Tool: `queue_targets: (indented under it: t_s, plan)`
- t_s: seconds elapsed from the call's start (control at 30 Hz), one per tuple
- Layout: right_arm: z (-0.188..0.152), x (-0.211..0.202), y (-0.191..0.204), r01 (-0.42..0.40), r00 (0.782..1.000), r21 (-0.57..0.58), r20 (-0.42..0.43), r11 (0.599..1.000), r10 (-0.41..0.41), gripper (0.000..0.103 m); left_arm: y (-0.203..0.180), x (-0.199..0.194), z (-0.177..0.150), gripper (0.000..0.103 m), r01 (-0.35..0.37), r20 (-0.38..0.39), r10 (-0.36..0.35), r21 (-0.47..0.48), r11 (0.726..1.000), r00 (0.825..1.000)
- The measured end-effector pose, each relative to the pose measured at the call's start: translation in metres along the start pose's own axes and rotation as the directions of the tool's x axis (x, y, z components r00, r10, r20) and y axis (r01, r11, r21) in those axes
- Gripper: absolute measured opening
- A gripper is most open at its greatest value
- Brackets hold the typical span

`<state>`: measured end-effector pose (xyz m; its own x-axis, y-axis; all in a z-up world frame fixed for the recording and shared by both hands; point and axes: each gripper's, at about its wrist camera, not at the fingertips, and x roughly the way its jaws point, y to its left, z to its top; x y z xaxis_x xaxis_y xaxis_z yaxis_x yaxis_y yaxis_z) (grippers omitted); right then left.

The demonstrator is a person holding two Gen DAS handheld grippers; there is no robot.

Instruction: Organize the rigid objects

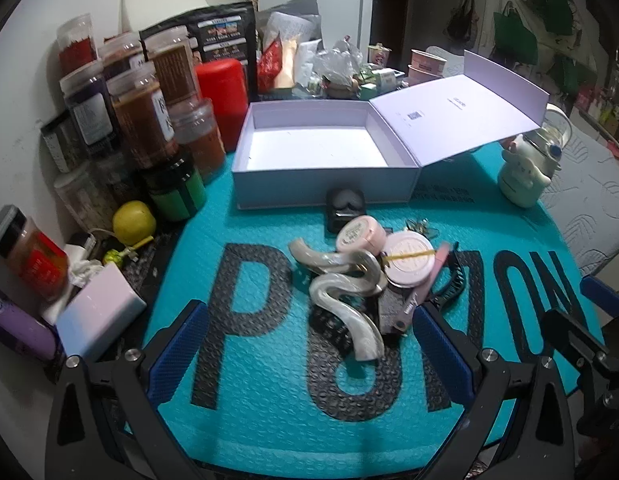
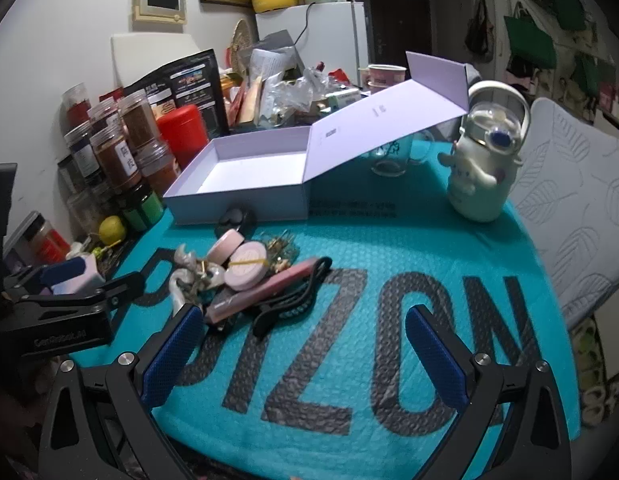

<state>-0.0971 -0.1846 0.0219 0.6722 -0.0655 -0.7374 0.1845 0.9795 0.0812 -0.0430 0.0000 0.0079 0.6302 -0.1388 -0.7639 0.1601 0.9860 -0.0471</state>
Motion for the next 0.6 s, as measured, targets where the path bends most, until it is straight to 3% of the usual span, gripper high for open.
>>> queue_targets:
  t_s: [0.43, 0.6]
  plan:
    - [-0.021, 0.015, -0.010, -0.049, 0.997, 0.034, -0.063, 0.998, 0.051, 0.103, -0.008, 0.027, -0.015, 0.103, 0.138, -0.066, -0.141, -0.046, 0.989, 0.988]
    - [-0.025, 0.029, -0.013, -0.042, 0.994, 0.037, -0.100, 0.998, 0.046, 0.103, -0.011, 0.042, -0.013, 0.103, 0.125, -0.084, -0.128, -0.043, 0.991, 0.988]
